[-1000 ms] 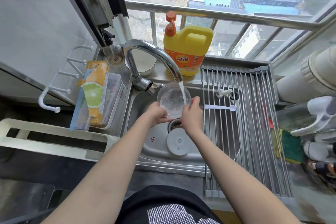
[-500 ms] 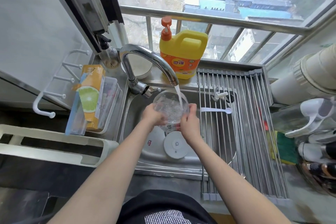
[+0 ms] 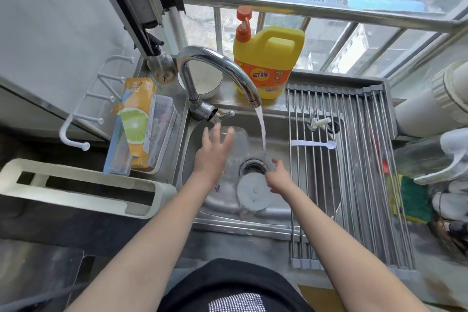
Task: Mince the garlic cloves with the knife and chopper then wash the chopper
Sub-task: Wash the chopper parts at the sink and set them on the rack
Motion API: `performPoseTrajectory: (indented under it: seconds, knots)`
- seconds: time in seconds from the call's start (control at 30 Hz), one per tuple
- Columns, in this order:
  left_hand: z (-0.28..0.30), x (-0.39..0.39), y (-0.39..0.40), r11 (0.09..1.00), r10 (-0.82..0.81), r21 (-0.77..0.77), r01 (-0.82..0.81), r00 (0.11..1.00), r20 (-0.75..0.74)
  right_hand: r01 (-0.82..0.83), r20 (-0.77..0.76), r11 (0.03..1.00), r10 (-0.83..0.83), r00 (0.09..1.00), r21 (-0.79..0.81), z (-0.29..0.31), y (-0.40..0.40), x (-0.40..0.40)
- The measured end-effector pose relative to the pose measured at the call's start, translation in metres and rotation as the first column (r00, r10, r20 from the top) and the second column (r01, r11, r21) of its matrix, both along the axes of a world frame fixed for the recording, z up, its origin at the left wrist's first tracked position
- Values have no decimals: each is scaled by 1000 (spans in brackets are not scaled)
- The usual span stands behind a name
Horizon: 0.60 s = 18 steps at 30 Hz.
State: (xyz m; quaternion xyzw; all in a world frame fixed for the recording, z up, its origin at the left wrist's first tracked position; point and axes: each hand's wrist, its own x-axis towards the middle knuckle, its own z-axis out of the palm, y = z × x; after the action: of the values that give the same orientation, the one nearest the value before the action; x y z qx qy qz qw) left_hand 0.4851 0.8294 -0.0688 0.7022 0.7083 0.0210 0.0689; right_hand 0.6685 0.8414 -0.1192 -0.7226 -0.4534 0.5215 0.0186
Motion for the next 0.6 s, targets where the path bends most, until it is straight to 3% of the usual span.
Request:
performPoseTrajectory:
  seconds: [0.03,0.13,0.2,0.27,0.3,0.33,0.37,0.43,0.47,0.5,0.6]
  knots:
    - [-3,-1,-1,993,-58,97,63,997,-49,-61,37,998,61,997,-7,-5,-3,-1]
    - [-11,-2,-9,989,-100,92,112,987,-126,-222,115,974,226,967,-42,-15,-8,-6]
    - [-15,1,-13,1000,-27,6,27,996,-91,-267,149,962,272,951,-57,-25,-11,-9]
    - [-26,1,-15,972,160,-188,-140,983,94,-274,181,957,288,940,-99,-33,-15,-10]
    - [-30,1,-15,921,316,-309,-237,919,236,-282,191,951,302,934,-124,-38,-17,-9]
    - [-36,-1,-14,846,484,-425,-322,799,358,-297,199,941,326,924,-166,-40,-18,-8]
    - [-45,-5,-12,745,647,-540,-392,623,440,-318,198,928,355,914,-193,-47,-19,-7]
    - [-59,-12,-12,512,859,-731,-451,245,450,-376,193,896,422,886,-235,-56,-20,-5]
    - [-66,-14,-12,439,894,-780,-446,134,427,-413,195,875,464,864,-252,-62,-20,-6]
    - [-70,-14,-12,408,907,-802,-436,93,411,-449,200,854,503,841,-263,-71,-20,-7]
    - [-90,-11,-13,392,914,-813,-430,79,398,-530,228,795,597,769,-296,-92,-24,-15]
